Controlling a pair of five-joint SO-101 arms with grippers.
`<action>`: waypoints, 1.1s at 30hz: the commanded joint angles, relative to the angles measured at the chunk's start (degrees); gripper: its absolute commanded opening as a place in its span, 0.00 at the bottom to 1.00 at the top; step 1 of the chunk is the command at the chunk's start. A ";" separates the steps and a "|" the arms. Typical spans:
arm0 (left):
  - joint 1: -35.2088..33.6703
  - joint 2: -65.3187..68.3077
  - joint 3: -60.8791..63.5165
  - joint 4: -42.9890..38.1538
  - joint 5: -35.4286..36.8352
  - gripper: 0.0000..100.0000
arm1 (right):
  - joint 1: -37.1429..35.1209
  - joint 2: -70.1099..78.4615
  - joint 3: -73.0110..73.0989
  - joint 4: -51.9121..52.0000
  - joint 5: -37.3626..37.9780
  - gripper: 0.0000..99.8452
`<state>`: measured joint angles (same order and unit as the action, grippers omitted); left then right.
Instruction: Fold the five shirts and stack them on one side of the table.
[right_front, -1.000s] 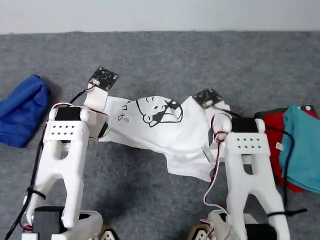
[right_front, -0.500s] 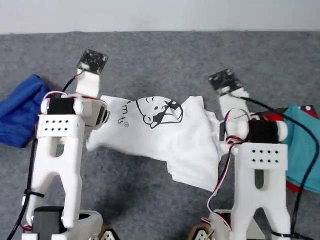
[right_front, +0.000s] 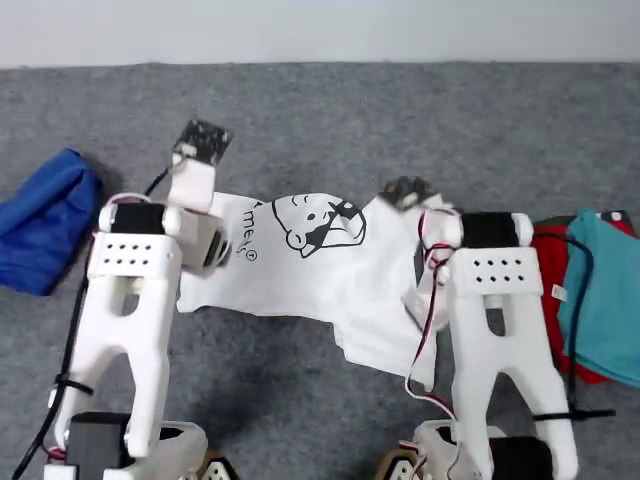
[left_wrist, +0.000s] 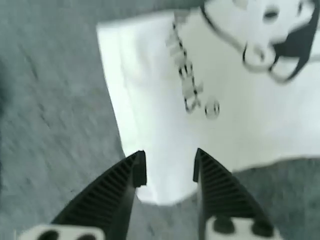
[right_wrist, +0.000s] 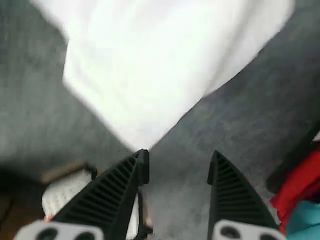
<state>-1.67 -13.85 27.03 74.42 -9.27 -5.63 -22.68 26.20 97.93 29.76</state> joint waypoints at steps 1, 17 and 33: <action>-2.20 -0.70 3.47 -0.70 -3.08 0.16 | -0.84 -4.53 5.45 0.48 5.01 0.19; -6.59 -0.62 21.23 -19.08 -8.00 0.16 | -1.71 -9.01 33.85 -27.03 5.45 0.19; -6.33 -1.23 23.52 -23.30 -8.09 0.01 | -1.19 -9.63 36.66 -40.75 5.54 0.01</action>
<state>-7.82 -13.85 51.56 51.91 -16.92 -6.68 -31.03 65.85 57.85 34.86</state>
